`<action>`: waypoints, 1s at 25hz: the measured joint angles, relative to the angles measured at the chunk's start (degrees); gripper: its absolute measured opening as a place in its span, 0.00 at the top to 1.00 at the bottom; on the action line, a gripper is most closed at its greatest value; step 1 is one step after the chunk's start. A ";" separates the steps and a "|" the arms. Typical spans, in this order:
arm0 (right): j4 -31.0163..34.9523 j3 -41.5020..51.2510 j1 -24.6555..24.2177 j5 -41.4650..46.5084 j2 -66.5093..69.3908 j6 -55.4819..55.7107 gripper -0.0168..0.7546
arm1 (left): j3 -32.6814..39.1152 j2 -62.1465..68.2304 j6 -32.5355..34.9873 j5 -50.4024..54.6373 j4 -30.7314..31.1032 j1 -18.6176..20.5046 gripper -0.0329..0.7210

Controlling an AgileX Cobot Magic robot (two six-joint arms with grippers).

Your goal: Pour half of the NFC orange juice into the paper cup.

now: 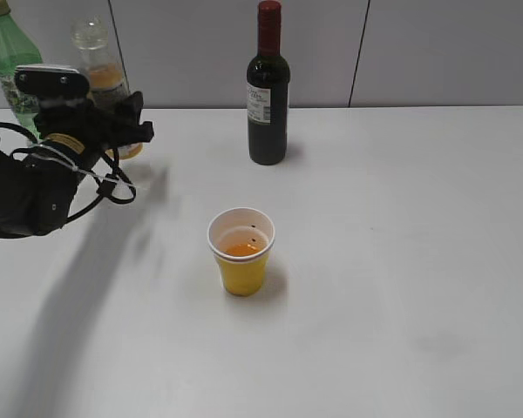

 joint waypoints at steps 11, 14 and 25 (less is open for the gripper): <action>0.00 0.00 0.00 0.00 0.00 -0.05 0.29 | -1.18 6.46 -3.13 0.12 3.05 0.00 0.34; 0.00 0.00 0.00 0.00 0.00 -0.05 0.29 | -1.18 7.15 -3.13 -1.58 3.75 0.00 0.34; 0.00 0.00 0.00 0.00 0.00 -0.05 0.29 | 1.77 6.32 -3.18 -4.10 4.74 0.00 0.34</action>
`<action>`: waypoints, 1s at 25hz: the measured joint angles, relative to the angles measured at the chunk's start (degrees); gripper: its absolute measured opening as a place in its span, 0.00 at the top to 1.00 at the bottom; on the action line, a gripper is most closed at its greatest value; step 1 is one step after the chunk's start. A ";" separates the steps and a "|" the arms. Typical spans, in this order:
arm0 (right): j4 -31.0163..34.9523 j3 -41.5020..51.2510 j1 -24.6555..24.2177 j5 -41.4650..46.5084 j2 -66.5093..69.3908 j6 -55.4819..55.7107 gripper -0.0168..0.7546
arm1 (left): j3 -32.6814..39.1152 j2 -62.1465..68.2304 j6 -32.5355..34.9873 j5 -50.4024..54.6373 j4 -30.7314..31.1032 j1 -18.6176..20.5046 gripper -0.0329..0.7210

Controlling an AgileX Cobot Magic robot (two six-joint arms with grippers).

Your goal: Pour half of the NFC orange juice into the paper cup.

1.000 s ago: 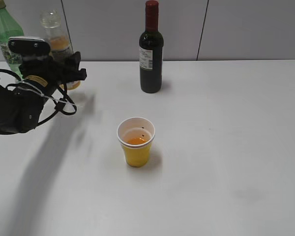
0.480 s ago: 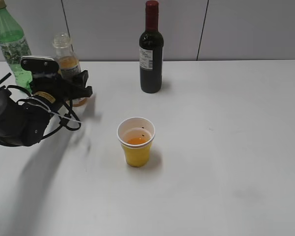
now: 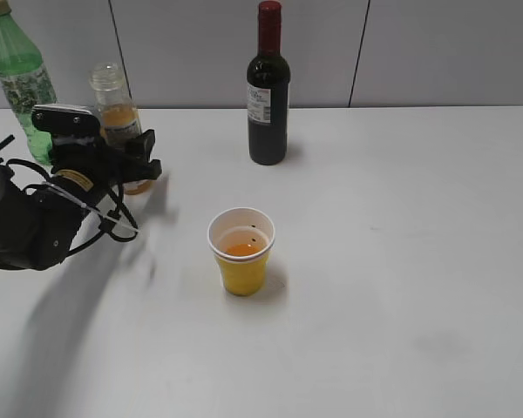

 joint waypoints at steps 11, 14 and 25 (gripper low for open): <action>0.00 0.00 0.00 0.00 0.00 0.00 0.29 | 5.93 -3.16 0.05 -1.33 -0.53 0.07 0.23; 0.00 0.00 0.00 0.00 0.00 0.05 0.29 | 6.19 -3.82 0.05 -2.86 -0.92 0.07 0.15; 0.00 0.00 0.00 0.00 0.00 0.00 0.29 | 11.47 -7.62 0.05 -3.30 -0.99 0.07 0.11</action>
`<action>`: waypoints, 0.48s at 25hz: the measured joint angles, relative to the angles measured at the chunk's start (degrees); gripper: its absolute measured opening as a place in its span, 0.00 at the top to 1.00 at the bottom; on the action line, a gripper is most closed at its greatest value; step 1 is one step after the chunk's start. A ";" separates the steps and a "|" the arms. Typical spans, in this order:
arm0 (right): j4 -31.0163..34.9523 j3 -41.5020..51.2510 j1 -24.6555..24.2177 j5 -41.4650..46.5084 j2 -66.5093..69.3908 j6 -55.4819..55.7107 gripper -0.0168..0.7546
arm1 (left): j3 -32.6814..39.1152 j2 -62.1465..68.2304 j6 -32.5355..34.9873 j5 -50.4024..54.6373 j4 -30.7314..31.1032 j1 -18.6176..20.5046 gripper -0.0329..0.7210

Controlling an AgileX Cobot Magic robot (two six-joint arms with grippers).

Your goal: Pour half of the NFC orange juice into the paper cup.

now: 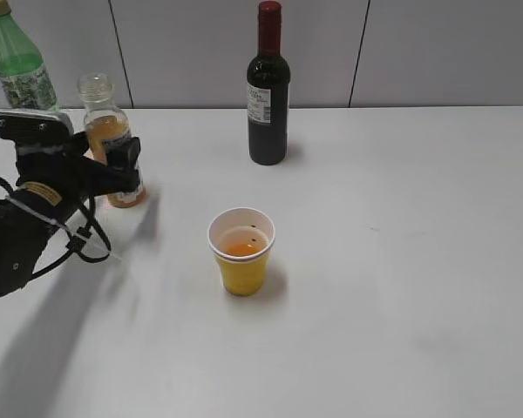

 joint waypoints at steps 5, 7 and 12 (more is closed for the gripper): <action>0.00 0.00 0.00 0.00 0.00 0.00 0.29 | 6.62 -2.95 0.00 0.10 0.30 0.00 0.11; 0.00 0.00 0.00 0.00 0.00 0.00 0.29 | 9.10 -4.43 0.00 0.10 0.79 0.00 0.11; 0.00 0.00 0.00 0.00 0.00 0.05 0.29 | 13.18 -9.01 0.00 0.10 1.06 0.00 0.13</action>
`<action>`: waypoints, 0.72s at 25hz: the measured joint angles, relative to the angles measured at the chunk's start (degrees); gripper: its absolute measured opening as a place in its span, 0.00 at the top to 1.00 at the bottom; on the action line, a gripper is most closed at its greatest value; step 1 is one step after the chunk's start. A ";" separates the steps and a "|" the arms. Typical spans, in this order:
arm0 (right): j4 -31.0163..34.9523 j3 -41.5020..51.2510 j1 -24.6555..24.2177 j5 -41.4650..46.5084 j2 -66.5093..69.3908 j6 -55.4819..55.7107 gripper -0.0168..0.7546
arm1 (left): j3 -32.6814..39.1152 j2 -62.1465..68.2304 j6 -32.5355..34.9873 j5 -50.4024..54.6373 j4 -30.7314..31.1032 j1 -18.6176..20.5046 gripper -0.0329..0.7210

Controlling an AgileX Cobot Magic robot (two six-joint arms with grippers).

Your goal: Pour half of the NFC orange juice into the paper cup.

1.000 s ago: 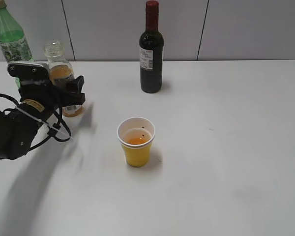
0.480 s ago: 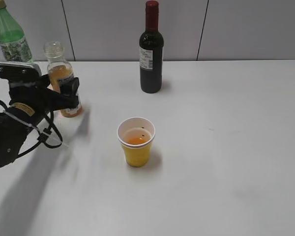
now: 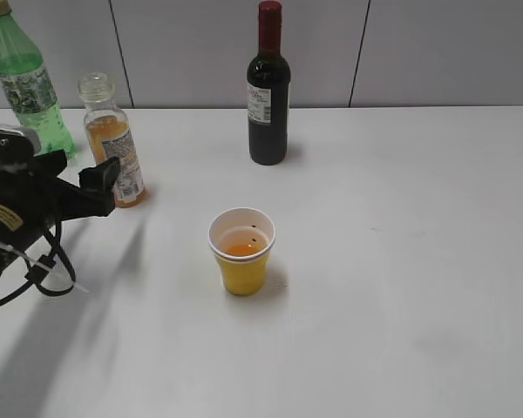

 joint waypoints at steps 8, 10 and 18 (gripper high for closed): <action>0.00 0.00 0.00 0.00 0.00 -0.06 0.29 | 2.81 -8.30 1.28 -0.06 -4.33 0.00 0.17; 0.00 0.00 0.00 0.00 0.00 -0.06 0.29 | 3.06 -10.21 2.68 -0.06 -5.64 0.00 0.18; 0.00 0.00 0.00 0.00 0.00 -0.06 0.29 | 3.39 -18.80 7.03 7.29 -8.91 0.00 0.19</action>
